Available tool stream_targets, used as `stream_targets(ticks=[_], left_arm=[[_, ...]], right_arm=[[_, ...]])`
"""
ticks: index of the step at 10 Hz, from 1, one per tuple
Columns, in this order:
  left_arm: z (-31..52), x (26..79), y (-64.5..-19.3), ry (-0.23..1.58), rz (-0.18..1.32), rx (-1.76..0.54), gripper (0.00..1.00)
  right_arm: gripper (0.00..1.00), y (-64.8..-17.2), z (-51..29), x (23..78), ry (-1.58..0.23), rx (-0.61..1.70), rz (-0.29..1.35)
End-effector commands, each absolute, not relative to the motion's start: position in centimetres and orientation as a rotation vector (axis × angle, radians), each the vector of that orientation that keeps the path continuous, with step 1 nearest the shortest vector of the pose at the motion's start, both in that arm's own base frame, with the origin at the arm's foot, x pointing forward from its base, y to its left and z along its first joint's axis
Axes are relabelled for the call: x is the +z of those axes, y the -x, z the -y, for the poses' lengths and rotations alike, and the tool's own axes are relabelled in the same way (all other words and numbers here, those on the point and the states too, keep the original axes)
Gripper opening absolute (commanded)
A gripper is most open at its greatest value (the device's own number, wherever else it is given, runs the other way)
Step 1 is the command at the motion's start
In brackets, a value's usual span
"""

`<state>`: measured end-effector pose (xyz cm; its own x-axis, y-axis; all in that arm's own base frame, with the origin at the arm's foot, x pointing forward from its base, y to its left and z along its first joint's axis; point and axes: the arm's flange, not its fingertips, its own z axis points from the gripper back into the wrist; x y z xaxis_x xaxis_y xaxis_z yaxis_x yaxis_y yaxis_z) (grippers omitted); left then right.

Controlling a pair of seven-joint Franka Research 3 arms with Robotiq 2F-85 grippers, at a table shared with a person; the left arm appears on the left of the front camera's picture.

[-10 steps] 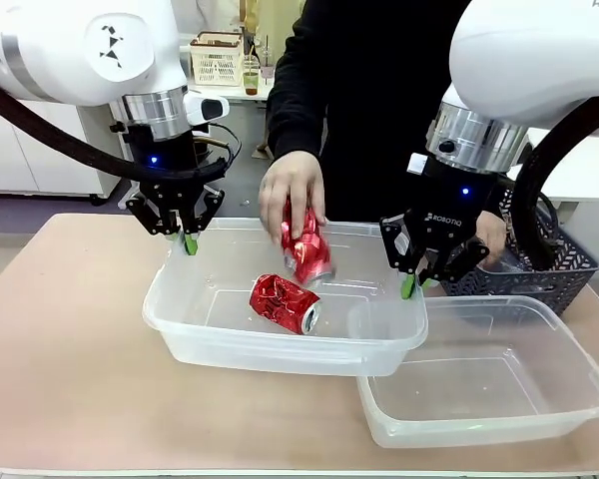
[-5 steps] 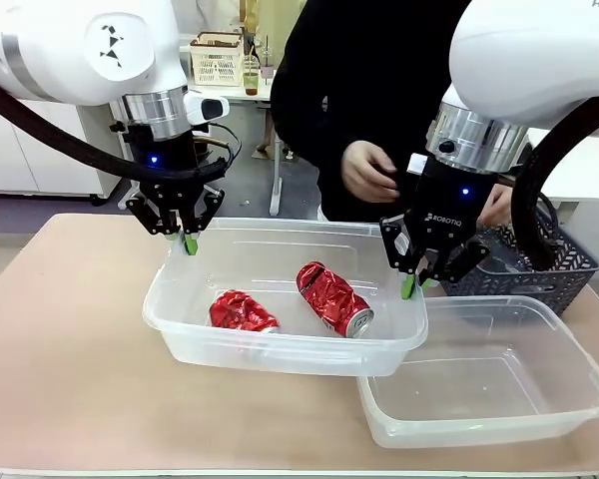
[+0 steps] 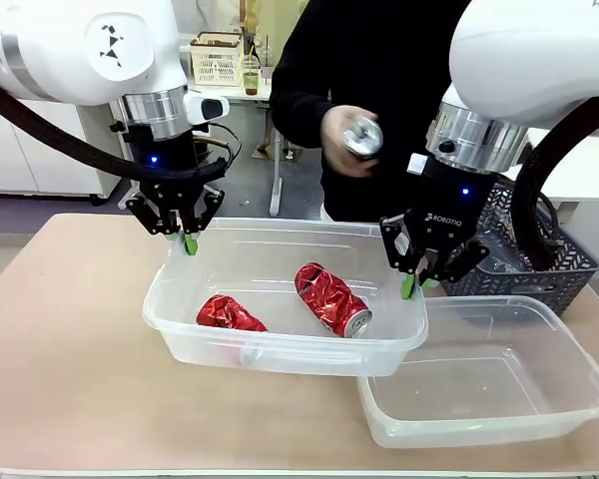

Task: Sort the waste into each basket.
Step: Offer the picked Organizing box to the human.

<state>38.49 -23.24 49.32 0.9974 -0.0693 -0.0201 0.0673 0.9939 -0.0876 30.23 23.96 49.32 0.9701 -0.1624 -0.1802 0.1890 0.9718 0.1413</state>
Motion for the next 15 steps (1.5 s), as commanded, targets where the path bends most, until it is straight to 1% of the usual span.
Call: stream_targets(ticks=[1, 15], left_arm=[[23.16, 49.61, -38.77, 0.089, -0.015, -0.049, 0.06], [23.16, 49.61, -38.77, 0.089, -0.015, -0.049, 0.06]], right_arm=[[0.09, -30.06, -23.79, 49.66, -0.172, -0.164, -0.184], [0.09, -30.06, -23.79, 49.66, -0.172, -0.164, -0.184]])
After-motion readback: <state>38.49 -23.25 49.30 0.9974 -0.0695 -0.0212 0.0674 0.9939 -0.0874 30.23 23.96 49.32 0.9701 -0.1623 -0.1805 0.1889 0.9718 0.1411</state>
